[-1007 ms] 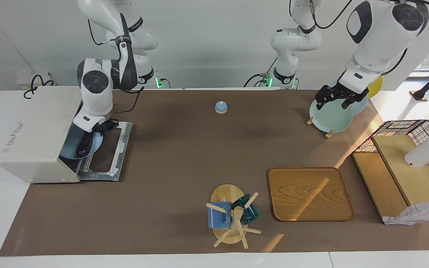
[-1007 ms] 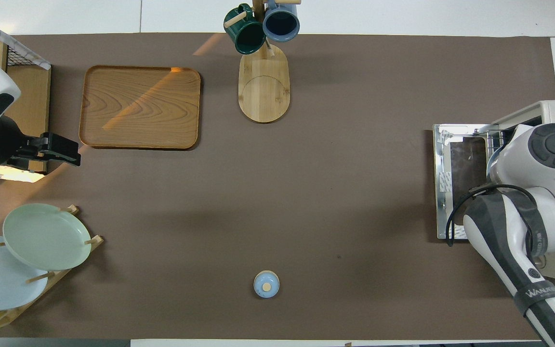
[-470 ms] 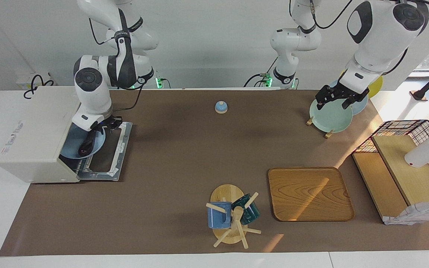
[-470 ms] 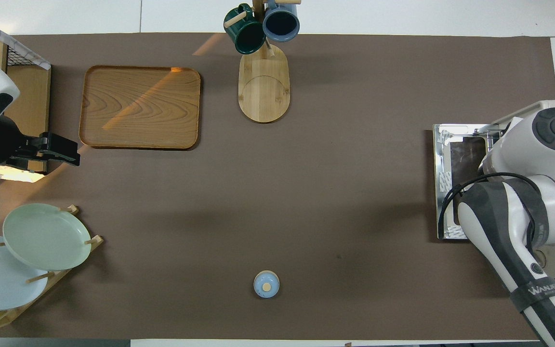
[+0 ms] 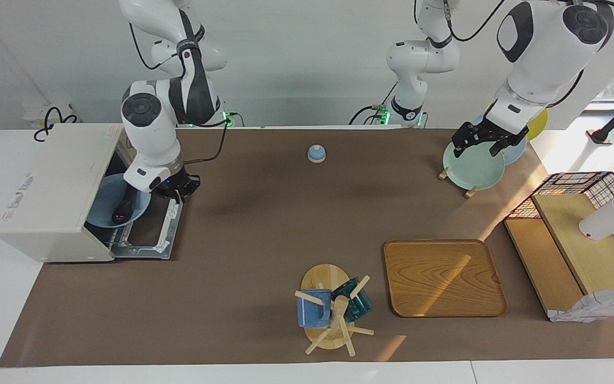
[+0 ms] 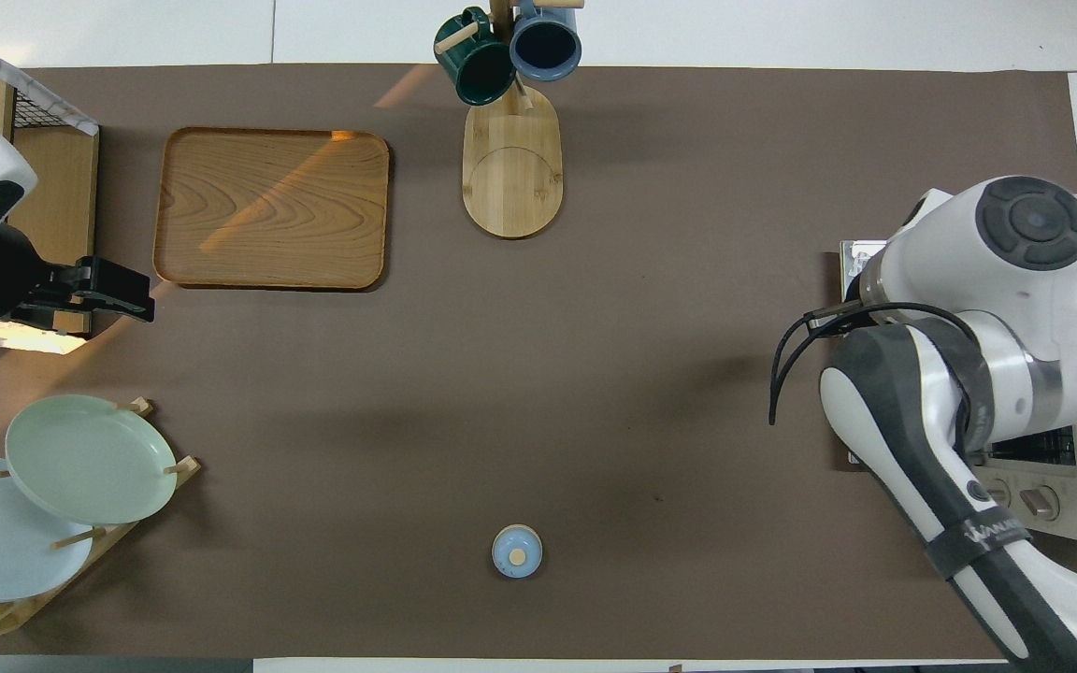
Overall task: Put eggplant into oven
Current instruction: 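Release the eggplant inside the oven and pull the right gripper back, then push the oven door shut with the right gripper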
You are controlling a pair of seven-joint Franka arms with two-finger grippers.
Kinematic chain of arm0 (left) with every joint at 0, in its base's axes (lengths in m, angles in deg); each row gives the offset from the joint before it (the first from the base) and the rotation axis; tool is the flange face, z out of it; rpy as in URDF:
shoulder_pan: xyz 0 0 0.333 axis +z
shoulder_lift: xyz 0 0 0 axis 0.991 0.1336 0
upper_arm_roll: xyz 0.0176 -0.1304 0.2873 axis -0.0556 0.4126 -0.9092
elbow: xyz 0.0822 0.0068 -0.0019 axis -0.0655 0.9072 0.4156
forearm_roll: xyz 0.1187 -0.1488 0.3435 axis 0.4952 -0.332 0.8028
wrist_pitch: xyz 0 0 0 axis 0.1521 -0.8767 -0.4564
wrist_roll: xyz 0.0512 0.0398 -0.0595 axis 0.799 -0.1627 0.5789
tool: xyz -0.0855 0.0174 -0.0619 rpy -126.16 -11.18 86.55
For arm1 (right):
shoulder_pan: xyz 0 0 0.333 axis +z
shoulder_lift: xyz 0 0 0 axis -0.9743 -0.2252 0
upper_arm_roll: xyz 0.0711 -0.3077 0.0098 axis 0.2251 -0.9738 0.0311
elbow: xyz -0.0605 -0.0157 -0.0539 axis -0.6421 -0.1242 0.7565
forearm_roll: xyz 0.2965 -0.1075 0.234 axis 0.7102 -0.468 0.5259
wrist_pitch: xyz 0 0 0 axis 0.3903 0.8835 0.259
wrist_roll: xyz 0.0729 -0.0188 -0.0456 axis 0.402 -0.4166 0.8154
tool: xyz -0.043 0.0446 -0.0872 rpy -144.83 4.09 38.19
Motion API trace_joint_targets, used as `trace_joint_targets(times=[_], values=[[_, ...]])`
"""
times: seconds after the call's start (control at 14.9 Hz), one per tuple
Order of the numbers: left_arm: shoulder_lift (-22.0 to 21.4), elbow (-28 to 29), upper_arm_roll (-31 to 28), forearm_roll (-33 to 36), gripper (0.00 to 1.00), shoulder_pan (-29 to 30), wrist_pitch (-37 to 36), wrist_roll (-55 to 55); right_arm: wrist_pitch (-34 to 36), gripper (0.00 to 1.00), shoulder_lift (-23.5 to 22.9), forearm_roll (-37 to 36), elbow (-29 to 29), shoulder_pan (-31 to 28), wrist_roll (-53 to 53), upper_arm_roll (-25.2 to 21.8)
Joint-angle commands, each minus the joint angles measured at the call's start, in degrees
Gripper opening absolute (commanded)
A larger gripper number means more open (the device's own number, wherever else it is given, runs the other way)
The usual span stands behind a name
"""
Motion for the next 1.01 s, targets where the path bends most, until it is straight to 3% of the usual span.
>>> trace_joint_targets(times=[0.0, 0.27, 0.94], values=[[-0.83, 0.77, 0.5, -0.1, 1.0, 0.83, 0.18, 0.1, -5.19, 0.0, -4.02, 1.09, -0.57, -0.02, -2.03, 0.07], [-0.83, 0.77, 0.59, -0.1, 1.0, 0.83, 0.18, 0.1, -5.22, 0.0, -5.61, 0.92, -1.27, -0.63, -2.03, 0.07], [-0.83, 0.77, 0.59, -0.1, 1.0, 0.83, 0.18, 0.1, -5.56, 0.0, -3.33, 0.21, -7.42, -2.48, -1.85, -0.11]])
